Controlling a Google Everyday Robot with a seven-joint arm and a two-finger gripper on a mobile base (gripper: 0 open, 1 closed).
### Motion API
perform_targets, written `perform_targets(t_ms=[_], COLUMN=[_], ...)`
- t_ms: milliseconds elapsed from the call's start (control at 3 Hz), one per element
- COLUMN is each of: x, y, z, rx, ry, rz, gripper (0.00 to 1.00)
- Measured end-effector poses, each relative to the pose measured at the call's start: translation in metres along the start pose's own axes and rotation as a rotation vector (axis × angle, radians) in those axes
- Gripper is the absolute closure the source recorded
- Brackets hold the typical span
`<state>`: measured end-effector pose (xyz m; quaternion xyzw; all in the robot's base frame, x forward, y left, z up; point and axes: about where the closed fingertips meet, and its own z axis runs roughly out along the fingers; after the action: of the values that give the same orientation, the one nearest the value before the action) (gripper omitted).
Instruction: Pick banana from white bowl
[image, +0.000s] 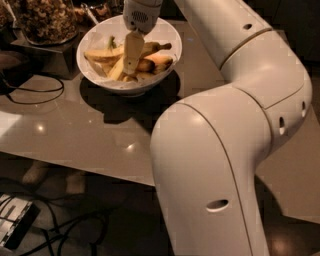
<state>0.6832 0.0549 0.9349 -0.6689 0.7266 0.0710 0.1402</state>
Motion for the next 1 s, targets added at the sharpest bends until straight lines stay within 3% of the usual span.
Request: perform_targets(t_ms=[1000], x=[0.0000], y=[0.0000], z=[0.0000], rx=[0.000], ry=[0.000], rz=[0.000], gripper=[0.29])
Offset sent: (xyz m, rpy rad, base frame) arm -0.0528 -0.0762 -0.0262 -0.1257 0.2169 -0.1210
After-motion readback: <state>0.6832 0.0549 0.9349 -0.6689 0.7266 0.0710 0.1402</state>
